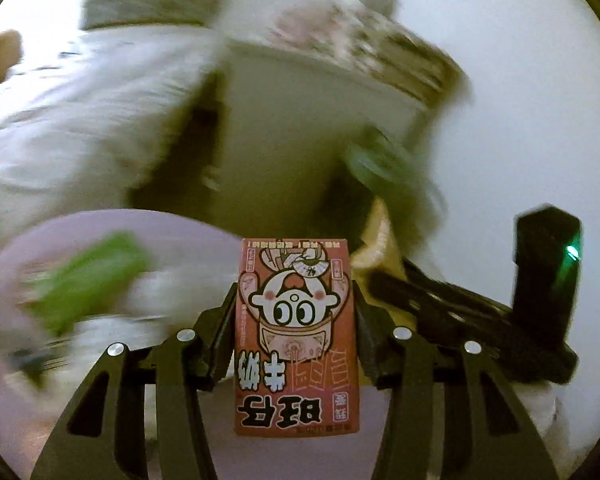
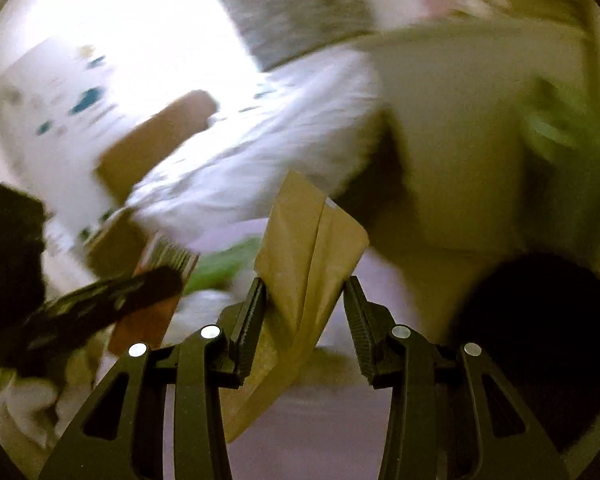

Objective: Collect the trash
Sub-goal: 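Carry both items to the black bin and open both tools to drop them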

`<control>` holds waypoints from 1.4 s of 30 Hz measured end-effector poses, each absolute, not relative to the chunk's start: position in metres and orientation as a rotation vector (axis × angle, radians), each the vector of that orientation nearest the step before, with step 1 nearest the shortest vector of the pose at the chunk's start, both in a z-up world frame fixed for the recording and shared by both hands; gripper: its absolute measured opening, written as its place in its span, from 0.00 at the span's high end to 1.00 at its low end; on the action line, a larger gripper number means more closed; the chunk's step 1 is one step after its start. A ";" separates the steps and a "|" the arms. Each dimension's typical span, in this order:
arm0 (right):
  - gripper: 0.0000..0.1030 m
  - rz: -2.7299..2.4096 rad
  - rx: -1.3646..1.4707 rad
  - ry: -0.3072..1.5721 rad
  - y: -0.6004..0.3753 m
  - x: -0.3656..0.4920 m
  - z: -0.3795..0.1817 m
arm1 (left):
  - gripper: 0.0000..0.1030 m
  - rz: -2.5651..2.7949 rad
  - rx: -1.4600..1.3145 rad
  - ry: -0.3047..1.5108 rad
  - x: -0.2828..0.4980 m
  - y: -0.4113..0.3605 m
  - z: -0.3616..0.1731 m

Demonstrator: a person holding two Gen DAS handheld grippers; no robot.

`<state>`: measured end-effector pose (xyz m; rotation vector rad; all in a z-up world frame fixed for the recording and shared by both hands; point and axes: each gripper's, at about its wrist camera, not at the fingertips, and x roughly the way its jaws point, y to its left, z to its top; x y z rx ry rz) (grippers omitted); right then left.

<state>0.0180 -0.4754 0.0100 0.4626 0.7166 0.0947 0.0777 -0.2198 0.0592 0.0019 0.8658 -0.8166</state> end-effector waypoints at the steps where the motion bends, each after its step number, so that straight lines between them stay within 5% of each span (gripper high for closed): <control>1: 0.60 0.023 0.462 0.756 -0.502 0.018 -0.005 | 0.51 -0.863 0.014 0.903 0.080 -0.253 0.048; 8: 0.60 -0.158 0.465 1.005 -0.603 0.026 -0.096 | 0.51 -0.953 0.160 1.145 0.092 -0.402 -0.041; 16: 0.61 -0.178 0.397 1.151 -0.627 0.018 -0.156 | 0.51 -0.895 0.237 1.306 0.106 -0.453 -0.105; 24: 0.59 -0.203 0.376 1.167 -0.621 0.025 -0.161 | 0.49 -0.887 0.300 1.283 0.096 -0.462 -0.107; 30: 0.44 -0.229 0.395 1.144 -0.616 0.022 -0.155 | 0.20 -0.880 0.300 1.218 0.092 -0.460 -0.099; 42: 0.44 -0.157 0.457 1.004 -0.594 -0.001 -0.102 | 0.19 -0.891 0.220 1.022 0.068 -0.410 -0.039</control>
